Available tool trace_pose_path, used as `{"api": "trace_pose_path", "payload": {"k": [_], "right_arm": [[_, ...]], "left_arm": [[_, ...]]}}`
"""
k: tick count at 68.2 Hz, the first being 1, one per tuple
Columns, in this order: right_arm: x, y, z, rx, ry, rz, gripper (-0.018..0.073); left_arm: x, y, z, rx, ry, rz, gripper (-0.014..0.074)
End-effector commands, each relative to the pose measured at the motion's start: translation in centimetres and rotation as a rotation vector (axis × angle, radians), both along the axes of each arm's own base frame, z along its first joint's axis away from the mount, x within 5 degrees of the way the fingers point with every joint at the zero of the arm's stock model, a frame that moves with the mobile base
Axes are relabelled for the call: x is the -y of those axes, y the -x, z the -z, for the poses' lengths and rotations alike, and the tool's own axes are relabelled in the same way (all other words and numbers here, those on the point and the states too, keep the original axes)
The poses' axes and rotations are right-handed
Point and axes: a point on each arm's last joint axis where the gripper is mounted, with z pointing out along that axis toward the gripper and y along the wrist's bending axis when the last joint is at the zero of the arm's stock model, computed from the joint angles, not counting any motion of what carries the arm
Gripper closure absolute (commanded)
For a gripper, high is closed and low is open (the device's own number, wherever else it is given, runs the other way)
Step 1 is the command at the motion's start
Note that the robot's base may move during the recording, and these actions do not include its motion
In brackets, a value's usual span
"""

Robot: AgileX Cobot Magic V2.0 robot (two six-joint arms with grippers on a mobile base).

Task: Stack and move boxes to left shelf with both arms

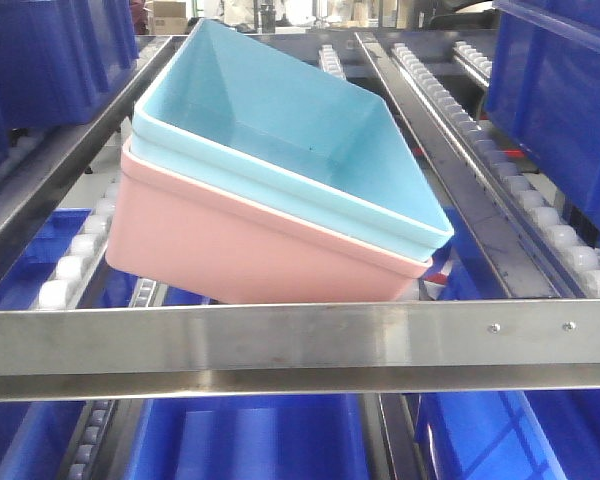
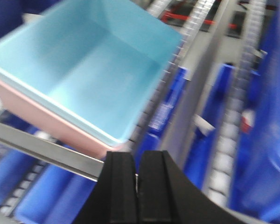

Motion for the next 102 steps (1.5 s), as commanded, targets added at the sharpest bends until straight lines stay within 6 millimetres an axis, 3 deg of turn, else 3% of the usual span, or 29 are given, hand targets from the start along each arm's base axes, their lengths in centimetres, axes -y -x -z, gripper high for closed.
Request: {"api": "trace_pose_path", "payload": {"k": [1, 13, 31, 102], "right_arm": [[0.8, -0.5, -1.0, 0.111, -0.022, 0.095, 0.0524], [3.3, 0.3, 2.5, 0.168, -0.021, 0.350, 0.0524], [3.9, 2.9, 8.3, 0.247, -0.028, 0.431, 0.0524], [3.9, 3.2, 8.4, 0.243, -0.024, 0.428, 0.0524]], "left_arm": [[-0.1, 0.0, 0.1, 0.078, 0.007, -0.012, 0.0599], [-0.1, 0.0, 0.1, 0.078, 0.007, -0.012, 0.0599], [-0.1, 0.0, 0.1, 0.078, 0.007, -0.012, 0.0599], [-0.1, 0.0, 0.1, 0.076, 0.007, -0.012, 0.0599]]}}
